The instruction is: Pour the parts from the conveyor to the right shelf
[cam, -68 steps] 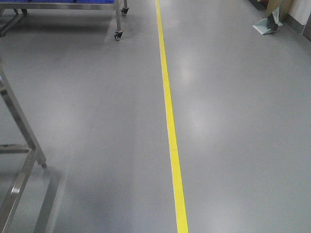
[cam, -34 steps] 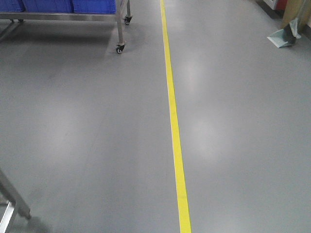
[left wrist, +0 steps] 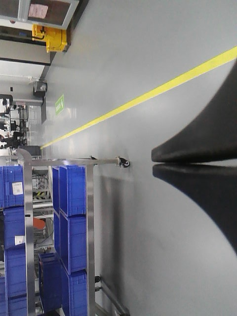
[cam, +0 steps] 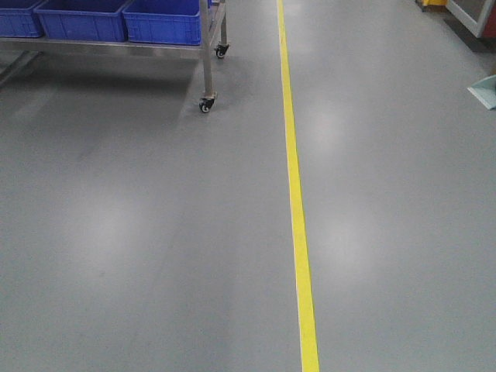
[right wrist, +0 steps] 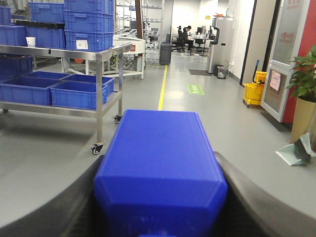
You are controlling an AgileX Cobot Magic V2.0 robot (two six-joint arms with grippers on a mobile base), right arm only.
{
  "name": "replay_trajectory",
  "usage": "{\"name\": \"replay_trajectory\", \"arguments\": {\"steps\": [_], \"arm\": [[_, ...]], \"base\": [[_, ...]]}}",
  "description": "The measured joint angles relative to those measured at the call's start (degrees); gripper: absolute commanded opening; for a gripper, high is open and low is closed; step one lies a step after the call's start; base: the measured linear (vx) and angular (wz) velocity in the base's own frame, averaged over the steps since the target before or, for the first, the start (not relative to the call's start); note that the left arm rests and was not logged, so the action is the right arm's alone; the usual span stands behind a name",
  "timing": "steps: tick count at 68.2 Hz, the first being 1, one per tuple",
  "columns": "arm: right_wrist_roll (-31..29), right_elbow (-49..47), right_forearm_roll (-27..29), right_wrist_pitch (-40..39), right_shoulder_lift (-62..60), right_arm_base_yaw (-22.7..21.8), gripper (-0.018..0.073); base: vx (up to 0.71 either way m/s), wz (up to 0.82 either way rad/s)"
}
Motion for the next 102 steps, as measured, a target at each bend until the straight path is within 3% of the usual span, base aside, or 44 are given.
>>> {"name": "replay_trajectory", "arguments": {"steps": [47,102], "arm": [[0.0,0.0,0.0,0.0,0.0,0.0,-0.0006],[0.12,0.0,0.0,0.0,0.0,0.0,-0.0006]], "base": [[0.61,0.12],[0.53,0.66]]}}
